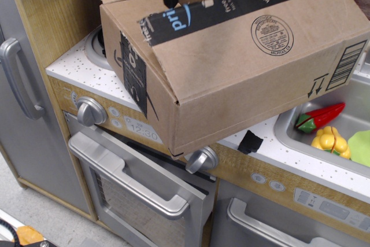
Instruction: Open large4fbox flaps
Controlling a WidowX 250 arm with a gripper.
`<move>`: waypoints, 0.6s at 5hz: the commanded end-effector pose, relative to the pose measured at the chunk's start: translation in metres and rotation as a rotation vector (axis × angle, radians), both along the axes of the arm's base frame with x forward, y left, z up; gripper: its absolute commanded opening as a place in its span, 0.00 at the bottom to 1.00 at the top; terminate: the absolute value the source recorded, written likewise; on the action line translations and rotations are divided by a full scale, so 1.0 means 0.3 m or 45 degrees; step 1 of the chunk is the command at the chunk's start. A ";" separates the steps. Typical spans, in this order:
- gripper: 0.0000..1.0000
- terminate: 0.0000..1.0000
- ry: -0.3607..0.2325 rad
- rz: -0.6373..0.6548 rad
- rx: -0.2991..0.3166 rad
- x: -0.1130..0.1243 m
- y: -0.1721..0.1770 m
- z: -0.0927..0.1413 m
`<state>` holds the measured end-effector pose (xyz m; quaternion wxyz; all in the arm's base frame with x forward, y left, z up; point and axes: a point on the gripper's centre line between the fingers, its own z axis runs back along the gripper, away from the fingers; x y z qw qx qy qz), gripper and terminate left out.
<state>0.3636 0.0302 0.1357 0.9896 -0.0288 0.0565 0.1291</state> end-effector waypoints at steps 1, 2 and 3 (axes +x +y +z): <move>1.00 0.00 0.030 0.022 -0.107 -0.012 -0.098 0.137; 1.00 0.00 0.053 0.076 -0.107 -0.047 -0.161 0.208; 1.00 0.00 0.031 0.147 -0.119 -0.105 -0.248 0.222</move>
